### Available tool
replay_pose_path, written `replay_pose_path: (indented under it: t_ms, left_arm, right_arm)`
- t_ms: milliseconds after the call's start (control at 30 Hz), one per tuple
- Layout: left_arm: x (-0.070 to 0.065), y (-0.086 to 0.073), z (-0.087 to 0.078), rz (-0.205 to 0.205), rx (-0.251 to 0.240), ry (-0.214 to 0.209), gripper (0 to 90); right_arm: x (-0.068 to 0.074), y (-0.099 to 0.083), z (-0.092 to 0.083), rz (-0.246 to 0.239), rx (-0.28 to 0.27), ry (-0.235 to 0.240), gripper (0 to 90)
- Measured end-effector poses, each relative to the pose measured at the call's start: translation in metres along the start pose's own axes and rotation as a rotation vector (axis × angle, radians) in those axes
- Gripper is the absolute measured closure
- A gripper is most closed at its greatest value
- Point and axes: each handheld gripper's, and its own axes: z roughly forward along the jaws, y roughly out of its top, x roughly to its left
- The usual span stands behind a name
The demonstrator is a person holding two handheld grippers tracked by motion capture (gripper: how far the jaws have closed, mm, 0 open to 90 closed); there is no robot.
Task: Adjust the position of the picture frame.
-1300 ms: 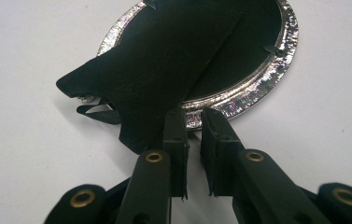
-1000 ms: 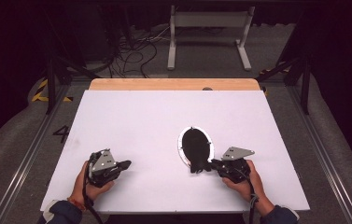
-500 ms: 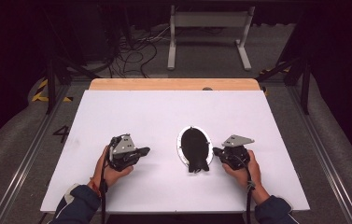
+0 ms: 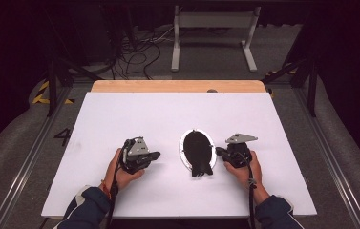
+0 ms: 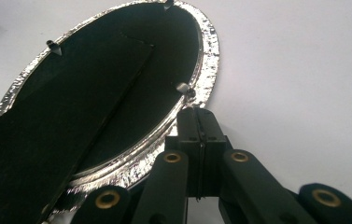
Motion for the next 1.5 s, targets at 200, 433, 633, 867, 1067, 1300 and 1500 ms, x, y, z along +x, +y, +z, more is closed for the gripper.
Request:
replay_pose_path:
  t_ms: [200,433,633,867,1067,1300,1500]
  left_arm:
    - [-0.001,0.000,0.003,0.007,0.016,-0.004,89.9]
    - [-0.012,-0.003,0.006,0.016,0.027,-0.025,89.3]
    - [-0.024,-0.003,0.012,0.046,0.055,-0.042,89.7]
    - [-0.034,0.003,0.016,0.086,0.049,-0.061,89.9]
    - [-0.031,0.005,0.021,0.099,0.066,-0.073,89.0]
    - [-0.029,0.005,0.024,0.093,0.075,-0.062,88.9]
    - [-0.026,0.004,0.017,0.107,0.063,-0.062,88.8]
  right_arm:
    - [0.010,0.000,0.001,-0.009,0.008,0.041,90.0]
    - [0.037,-0.005,-0.001,-0.099,0.011,0.127,90.0]
    - [0.051,-0.009,-0.004,-0.138,0.014,0.170,90.0]
    - [0.060,-0.011,-0.004,-0.121,0.020,0.189,90.0]
    - [0.068,-0.009,-0.002,-0.136,0.016,0.184,90.0]
    - [0.075,-0.006,0.002,-0.152,0.020,0.195,90.0]
    - [0.073,-0.004,0.001,-0.180,0.025,0.197,87.1]
